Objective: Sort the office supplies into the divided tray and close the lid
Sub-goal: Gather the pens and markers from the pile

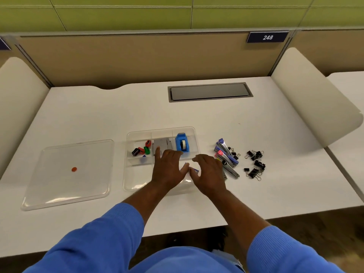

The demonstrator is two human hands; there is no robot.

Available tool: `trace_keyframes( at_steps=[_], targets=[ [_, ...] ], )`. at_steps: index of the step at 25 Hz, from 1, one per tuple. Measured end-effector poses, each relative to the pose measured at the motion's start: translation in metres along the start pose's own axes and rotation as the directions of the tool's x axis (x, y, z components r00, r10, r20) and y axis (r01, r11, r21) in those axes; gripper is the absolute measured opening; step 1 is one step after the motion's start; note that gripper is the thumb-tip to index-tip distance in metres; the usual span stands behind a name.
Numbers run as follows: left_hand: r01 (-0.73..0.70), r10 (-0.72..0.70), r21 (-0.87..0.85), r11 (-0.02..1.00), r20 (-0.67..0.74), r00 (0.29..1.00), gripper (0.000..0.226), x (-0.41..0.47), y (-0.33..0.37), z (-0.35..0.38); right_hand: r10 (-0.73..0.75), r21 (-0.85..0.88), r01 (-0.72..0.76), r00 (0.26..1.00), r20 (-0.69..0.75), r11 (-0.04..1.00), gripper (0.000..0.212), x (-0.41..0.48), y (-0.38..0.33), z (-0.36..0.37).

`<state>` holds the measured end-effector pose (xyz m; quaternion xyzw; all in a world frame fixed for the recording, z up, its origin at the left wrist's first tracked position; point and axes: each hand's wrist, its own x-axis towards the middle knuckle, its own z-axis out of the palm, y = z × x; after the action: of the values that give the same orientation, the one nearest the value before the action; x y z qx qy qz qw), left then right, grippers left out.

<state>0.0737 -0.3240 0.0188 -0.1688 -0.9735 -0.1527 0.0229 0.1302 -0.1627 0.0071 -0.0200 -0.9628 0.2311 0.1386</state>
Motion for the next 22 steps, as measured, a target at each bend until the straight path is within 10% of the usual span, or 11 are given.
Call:
trace_keyframes(
  at_steps=[22],
  targets=[
    [-0.115, 0.119, -0.059, 0.992, 0.076, 0.990, 0.048, 0.066, 0.122, 0.051, 0.138, 0.017, -0.137, 0.990, -0.023, 0.990, 0.024, 0.010, 0.136, -0.065]
  ],
)
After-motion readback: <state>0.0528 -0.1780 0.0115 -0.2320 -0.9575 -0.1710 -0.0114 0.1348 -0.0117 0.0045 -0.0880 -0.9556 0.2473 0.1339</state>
